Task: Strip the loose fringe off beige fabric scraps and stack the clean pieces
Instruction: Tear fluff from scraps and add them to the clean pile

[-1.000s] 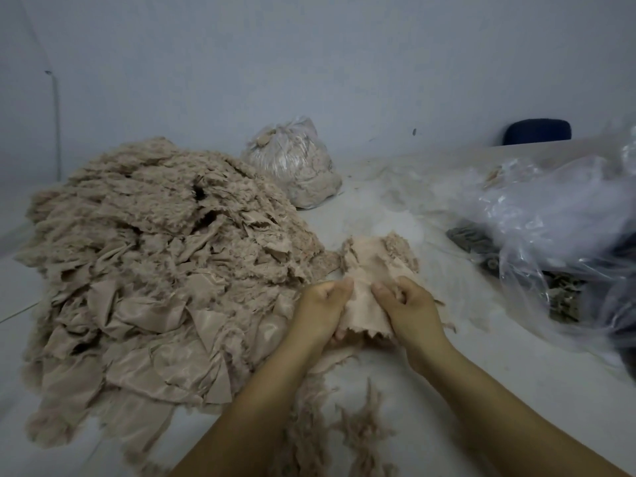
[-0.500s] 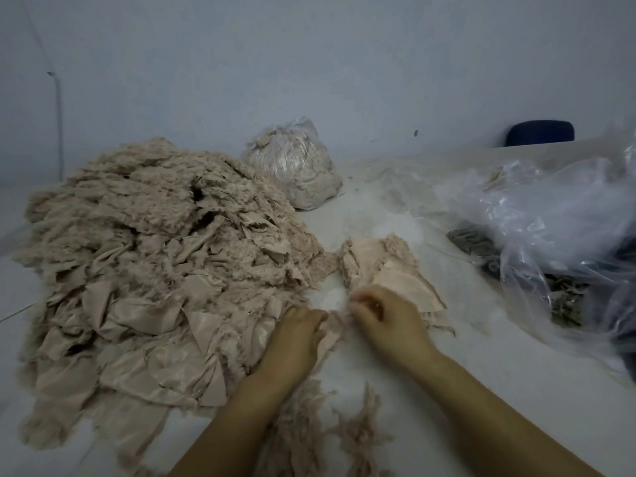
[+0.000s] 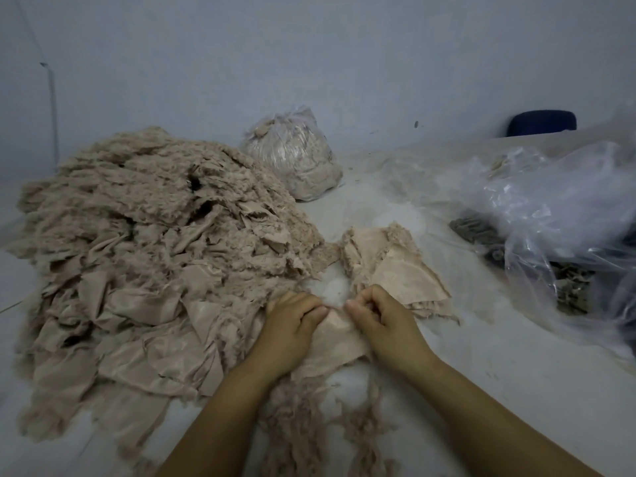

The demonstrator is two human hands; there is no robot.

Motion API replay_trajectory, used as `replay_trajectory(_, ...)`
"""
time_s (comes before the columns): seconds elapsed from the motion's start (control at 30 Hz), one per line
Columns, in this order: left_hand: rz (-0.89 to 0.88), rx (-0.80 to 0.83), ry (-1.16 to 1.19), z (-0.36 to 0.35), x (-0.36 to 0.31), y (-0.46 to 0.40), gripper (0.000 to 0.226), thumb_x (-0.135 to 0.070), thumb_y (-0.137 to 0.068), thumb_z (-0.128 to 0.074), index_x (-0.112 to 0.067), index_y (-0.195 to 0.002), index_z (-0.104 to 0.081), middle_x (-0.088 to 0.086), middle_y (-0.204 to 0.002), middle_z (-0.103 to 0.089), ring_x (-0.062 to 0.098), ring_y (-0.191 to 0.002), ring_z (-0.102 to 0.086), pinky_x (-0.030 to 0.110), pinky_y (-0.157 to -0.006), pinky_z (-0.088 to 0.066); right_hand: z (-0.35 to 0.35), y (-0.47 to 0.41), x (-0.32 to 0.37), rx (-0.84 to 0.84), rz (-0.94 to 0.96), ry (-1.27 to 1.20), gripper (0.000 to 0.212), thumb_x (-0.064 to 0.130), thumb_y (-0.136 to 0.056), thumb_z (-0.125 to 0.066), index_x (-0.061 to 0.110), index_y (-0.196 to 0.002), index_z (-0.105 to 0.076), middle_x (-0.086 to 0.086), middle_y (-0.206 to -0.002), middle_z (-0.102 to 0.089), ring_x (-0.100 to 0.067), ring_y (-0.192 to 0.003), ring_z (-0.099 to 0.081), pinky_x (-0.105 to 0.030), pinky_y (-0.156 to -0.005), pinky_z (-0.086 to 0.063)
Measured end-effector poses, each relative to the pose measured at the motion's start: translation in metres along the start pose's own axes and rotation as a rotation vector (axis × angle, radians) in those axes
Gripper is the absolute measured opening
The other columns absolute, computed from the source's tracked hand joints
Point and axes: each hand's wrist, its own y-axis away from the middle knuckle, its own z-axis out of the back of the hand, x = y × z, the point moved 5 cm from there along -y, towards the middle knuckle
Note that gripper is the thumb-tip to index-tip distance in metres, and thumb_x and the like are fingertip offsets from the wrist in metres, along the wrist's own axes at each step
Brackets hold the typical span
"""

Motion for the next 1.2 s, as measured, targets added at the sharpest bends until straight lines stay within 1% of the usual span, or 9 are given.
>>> replay_trajectory(0.07, -0.049, 0.002, 0.193, 0.002, -0.008, 0.002, 0.031, -0.027, -0.089, -0.045, -0.009, -0.090, -0.070, -0.002, -0.084, -0.066, 0.011, -0.083, -0.057, 0.031, -0.081, -0.043, -0.006, 0.001, 0.000, 0.091, -0.039, 0.014, 0.026, 0.049, -0.079, -0.068, 0.029, -0.091, -0.055, 0.010, -0.085, -0.058, -0.001, -0.077, -0.054, -0.020, -0.070, -0.046)
replay_trajectory(0.17, -0.032, -0.016, 0.292, 0.003, -0.008, 0.004, 0.021, -0.017, -0.094, -0.050, -0.010, -0.082, -0.066, -0.005, -0.075, -0.063, 0.003, -0.070, -0.056, 0.024, -0.068, -0.043, -0.014, 0.003, 0.008, 0.149, 0.071, 0.100, 0.027, 0.031, -0.086, -0.068, 0.020, -0.069, -0.049, 0.008, -0.063, -0.045, -0.003, -0.059, -0.043, -0.024, -0.060, -0.037)
replay_trajectory(0.3, 0.139, -0.111, 0.195, 0.004, 0.009, 0.001, 0.033, -0.021, -0.098, -0.046, -0.018, -0.066, -0.046, -0.005, -0.060, -0.045, 0.005, -0.056, -0.039, 0.030, -0.056, -0.031, -0.010, 0.003, 0.012, 0.042, 0.078, -0.002, 0.034, 0.020, -0.092, -0.061, 0.016, -0.066, -0.038, 0.005, -0.062, -0.036, -0.002, -0.055, -0.034, -0.018, -0.053, -0.029)
replay_trajectory(0.5, 0.344, -0.317, 0.373, 0.019, 0.027, 0.005, 0.030, -0.031, -0.098, -0.044, -0.026, -0.070, -0.054, -0.011, -0.066, -0.057, 0.002, -0.063, -0.053, 0.005, -0.056, -0.038, 0.018, -0.002, 0.006, -0.168, -0.061, -0.304, 0.033, 0.022, -0.097, -0.052, -0.002, -0.075, -0.047, -0.010, -0.071, -0.049, -0.018, -0.065, -0.046, -0.030, -0.063, -0.037)
replay_trajectory(0.63, 0.283, 0.049, 0.552, -0.006, 0.005, 0.007, 0.061, -0.067, -0.078, -0.051, -0.027, -0.123, -0.055, -0.016, -0.113, -0.061, -0.004, -0.101, -0.058, 0.011, -0.081, -0.048, 0.006, 0.005, 0.016, -0.031, -0.001, -0.312, 0.029, 0.020, -0.095, -0.055, 0.015, -0.066, -0.056, 0.011, -0.056, -0.057, -0.001, -0.052, -0.050, -0.014, -0.052, -0.040)
replay_trajectory(0.8, 0.357, -0.092, 0.898, -0.012, -0.005, 0.006, 0.007, -0.029, -0.086, -0.064, -0.024, -0.082, -0.068, -0.002, -0.081, -0.070, 0.012, -0.074, -0.064, 0.023, -0.063, -0.051, -0.003, 0.007, 0.017, -0.007, -0.014, -0.287, 0.028, 0.026, -0.097, -0.049, 0.006, -0.080, -0.057, 0.011, -0.059, -0.056, -0.002, -0.053, -0.051, -0.013, -0.050, -0.040)
replay_trajectory(0.97, 0.525, -0.351, 1.113, 0.008, 0.018, 0.004, 0.015, -0.019, -0.096, -0.051, -0.010, -0.087, -0.060, 0.006, -0.072, -0.067, 0.018, -0.061, -0.065, 0.029, -0.046, -0.052, -0.003, 0.004, 0.006, 0.000, -0.108, -0.354, 0.028, 0.026, -0.101, -0.039, 0.002, -0.091, -0.049, 0.005, -0.039, -0.034, -0.008, -0.031, -0.028, -0.018, -0.033, -0.024)
replay_trajectory(1.07, 0.503, -0.273, 1.104, 0.008, 0.017, 0.004, 0.016, -0.023, -0.093, -0.054, -0.010, -0.087, -0.059, 0.006, -0.071, -0.066, 0.016, -0.058, -0.064, 0.026, -0.047, -0.051, -0.007, 0.006, 0.002, 0.054, -0.091, -0.296, 0.052, 0.050, -0.095, -0.032, 0.005, -0.095, -0.058, 0.001, -0.041, -0.042, -0.010, -0.034, -0.034, -0.019, -0.036, -0.028)
replay_trajectory(1.2, 0.394, -0.171, 1.182, 0.002, 0.006, 0.004, 0.024, -0.030, -0.083, -0.058, -0.008, -0.092, -0.060, 0.011, -0.081, -0.067, 0.020, -0.070, -0.065, 0.031, -0.061, -0.054, -0.019, 0.008, 0.001, 0.150, -0.223, -0.310, 0.063, 0.073, -0.072, -0.040, 0.019, -0.098, -0.060, -0.013, -0.074, -0.066, -0.014, -0.049, -0.053, -0.024, -0.043, -0.041)
